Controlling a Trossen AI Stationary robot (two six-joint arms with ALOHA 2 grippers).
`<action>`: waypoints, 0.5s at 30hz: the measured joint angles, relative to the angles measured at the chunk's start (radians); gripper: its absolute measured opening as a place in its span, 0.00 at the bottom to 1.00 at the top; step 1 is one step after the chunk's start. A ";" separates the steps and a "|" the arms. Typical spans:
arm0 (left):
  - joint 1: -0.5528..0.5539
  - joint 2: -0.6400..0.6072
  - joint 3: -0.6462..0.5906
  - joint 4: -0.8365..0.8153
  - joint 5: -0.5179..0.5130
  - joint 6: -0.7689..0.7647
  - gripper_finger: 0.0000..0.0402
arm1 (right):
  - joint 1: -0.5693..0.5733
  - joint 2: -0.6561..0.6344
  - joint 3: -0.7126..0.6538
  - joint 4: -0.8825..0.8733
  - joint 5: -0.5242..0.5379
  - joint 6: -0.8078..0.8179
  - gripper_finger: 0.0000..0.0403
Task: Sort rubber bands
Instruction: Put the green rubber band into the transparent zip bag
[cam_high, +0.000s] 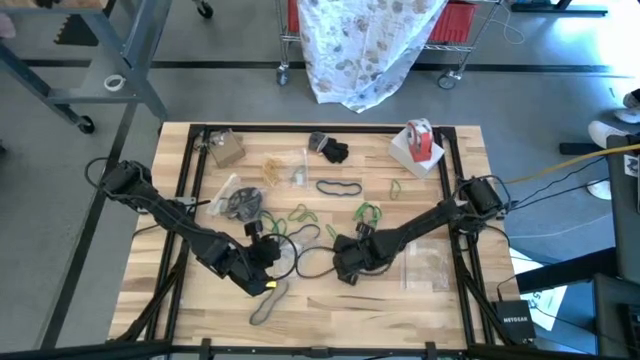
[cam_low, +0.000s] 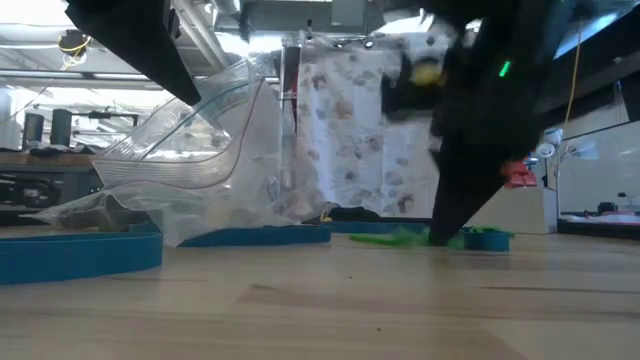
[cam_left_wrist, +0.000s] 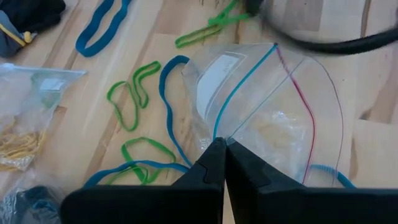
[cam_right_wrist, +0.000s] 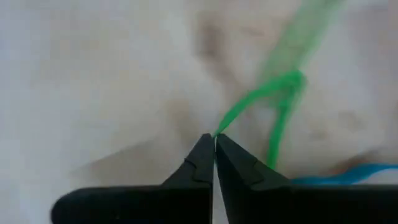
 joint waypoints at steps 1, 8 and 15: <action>0.000 0.000 0.000 0.001 0.000 -0.005 0.00 | 0.020 -0.007 0.020 0.000 -0.008 0.007 0.03; 0.000 0.000 0.000 0.057 0.001 -0.018 0.00 | 0.150 -0.033 0.183 0.052 0.022 0.018 0.01; 0.001 0.000 0.000 0.148 -0.001 -0.016 0.00 | 0.201 -0.026 0.227 0.424 0.194 -0.086 0.00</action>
